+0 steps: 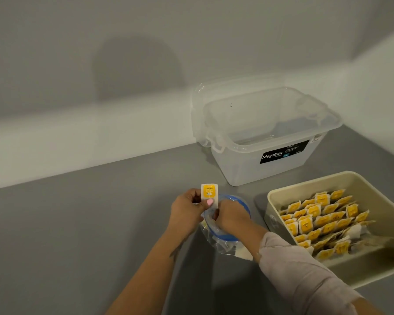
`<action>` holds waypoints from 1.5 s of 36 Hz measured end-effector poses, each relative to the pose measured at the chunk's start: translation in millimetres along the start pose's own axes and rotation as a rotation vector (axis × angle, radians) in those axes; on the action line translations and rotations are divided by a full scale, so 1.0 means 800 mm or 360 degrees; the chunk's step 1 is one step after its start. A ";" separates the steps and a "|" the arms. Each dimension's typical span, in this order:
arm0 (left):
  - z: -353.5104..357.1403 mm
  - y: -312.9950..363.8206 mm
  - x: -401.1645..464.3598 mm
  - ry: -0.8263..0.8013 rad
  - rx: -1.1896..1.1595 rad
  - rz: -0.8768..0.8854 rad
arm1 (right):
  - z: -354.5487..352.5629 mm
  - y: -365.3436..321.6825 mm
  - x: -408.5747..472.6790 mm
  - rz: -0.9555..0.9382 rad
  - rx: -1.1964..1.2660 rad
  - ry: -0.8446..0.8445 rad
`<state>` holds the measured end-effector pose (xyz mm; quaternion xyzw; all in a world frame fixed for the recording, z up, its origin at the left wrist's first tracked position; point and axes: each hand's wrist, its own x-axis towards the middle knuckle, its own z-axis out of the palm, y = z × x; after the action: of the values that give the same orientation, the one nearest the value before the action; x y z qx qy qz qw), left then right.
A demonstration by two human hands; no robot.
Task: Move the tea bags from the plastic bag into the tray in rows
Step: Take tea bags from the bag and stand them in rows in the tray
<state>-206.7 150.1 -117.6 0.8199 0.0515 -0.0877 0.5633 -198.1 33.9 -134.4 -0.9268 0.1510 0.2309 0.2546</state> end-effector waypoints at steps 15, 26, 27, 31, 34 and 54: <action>-0.001 0.001 0.005 -0.0044 -0.0040 -0.0032 | -0.065 -0.012 -0.053 -0.0259 -0.0443 -0.0089; 0.000 0.010 0.009 0.0016 -0.0128 -0.0010 | -0.107 0.006 -0.046 -0.0362 0.0435 0.0233; 0.001 0.013 0.009 0.0003 -0.0152 -0.0001 | -0.111 0.008 -0.048 -0.0379 0.0600 0.0223; 0.010 0.027 0.002 -0.0101 -0.0367 0.0018 | -0.120 0.012 -0.056 -0.0375 0.0955 0.0168; 0.017 0.041 -0.005 -0.0158 -0.0468 0.0025 | -0.120 0.017 -0.059 -0.0384 0.0989 0.0201; 0.109 0.099 -0.038 -0.0395 -0.0730 0.0096 | -0.182 0.123 -0.087 -0.0543 0.1203 0.0357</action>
<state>-229.7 40.8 -69.4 0.6550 -0.0241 -0.1570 0.7388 -245.3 -114.8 -28.0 -0.7995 0.0962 0.0117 0.5928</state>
